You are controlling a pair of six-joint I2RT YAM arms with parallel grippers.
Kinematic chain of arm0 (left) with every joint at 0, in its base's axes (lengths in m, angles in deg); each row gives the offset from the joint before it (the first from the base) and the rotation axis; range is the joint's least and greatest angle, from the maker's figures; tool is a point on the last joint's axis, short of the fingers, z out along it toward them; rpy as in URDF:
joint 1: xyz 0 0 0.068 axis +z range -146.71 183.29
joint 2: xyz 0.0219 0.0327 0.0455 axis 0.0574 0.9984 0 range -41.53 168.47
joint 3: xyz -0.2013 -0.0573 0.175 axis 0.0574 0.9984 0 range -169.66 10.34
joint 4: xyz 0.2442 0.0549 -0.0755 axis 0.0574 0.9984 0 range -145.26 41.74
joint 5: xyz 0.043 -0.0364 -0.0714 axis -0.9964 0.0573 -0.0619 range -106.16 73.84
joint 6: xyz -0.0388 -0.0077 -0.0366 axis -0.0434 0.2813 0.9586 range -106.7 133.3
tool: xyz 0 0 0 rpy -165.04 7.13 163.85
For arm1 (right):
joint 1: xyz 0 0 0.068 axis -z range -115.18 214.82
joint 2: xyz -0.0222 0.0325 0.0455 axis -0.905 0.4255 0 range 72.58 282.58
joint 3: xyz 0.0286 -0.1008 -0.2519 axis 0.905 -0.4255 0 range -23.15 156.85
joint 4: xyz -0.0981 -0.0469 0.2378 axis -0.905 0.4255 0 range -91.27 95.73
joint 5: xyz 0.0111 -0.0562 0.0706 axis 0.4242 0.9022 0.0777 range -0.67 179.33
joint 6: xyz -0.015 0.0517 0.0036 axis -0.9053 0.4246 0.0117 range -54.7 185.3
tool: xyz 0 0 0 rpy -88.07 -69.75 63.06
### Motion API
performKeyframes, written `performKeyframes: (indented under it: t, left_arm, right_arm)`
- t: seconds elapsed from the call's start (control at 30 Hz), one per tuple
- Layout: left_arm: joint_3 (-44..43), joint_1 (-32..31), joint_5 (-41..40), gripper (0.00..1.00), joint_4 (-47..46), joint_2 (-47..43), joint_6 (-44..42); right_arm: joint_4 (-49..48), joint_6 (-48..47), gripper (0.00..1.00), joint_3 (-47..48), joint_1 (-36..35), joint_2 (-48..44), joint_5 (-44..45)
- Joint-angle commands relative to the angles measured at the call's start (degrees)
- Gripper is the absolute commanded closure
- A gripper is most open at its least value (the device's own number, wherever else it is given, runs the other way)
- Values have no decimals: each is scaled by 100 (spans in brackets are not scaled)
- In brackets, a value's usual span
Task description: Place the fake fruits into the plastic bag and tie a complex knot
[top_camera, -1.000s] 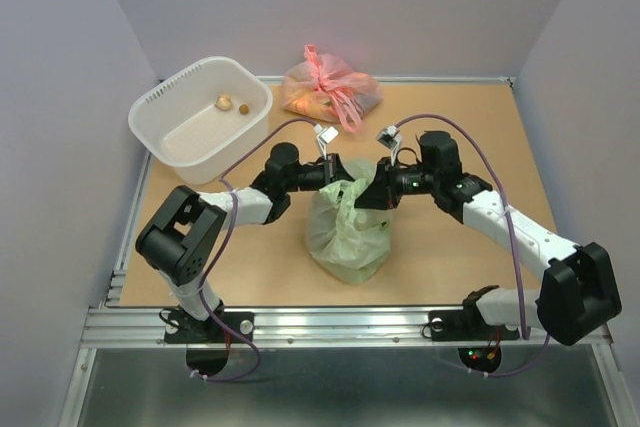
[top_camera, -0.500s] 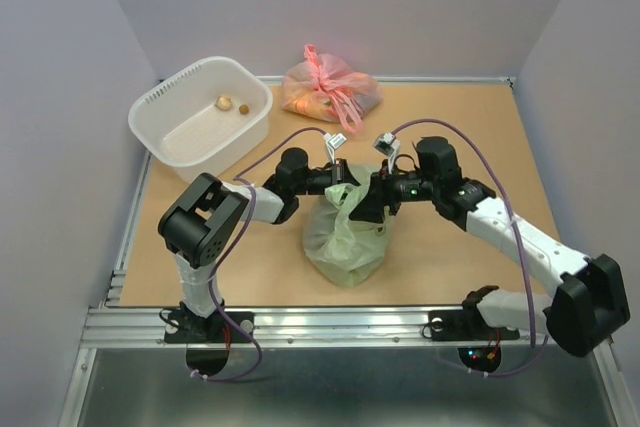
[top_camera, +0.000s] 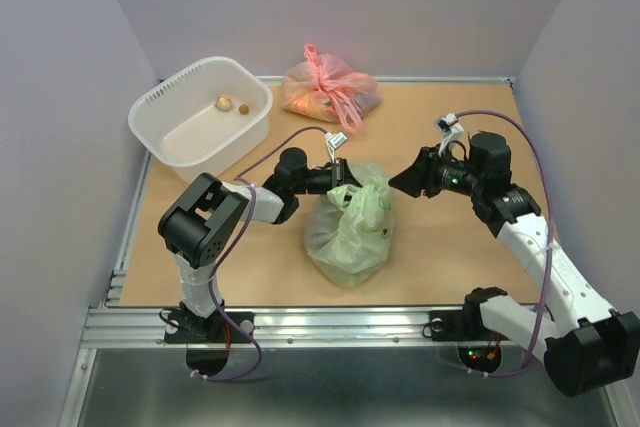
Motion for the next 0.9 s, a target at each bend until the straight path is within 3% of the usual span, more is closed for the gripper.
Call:
performKeyframes:
  t: [0.0,0.23,0.47,0.6,0.63,0.73,0.87]
  left_arm:
    - [-154,8,171,100,-409,-293,-21]
    - [-153,-1,171,100,-392,-337,-65]
    - [-101,-80,259,100,-269,-363,-223]
    - [-57,-133,312,100,-234,-372,-250]
    - [-39,-141,329,100,-181,-372,-285]
    - [-30,-177,365,100,108,-363,-521]
    - [-57,-212,426,100,645,-293,-935]
  right_arm:
    - [257,71,50,-50,427,256,-528]
    - [301,-16,43,-217,427,686,-1274]
    - [-199,150,49,-349,366,1223,-1372]
    - [-752,386,66,-279,348,1417,-1407]
    - [-1049,475,79,-261,331,1426,-1416]
    - [-1769,958,98,-252,270,1373,-1434]
    - [-2133,1222,100,-217,15,1364,-1320]
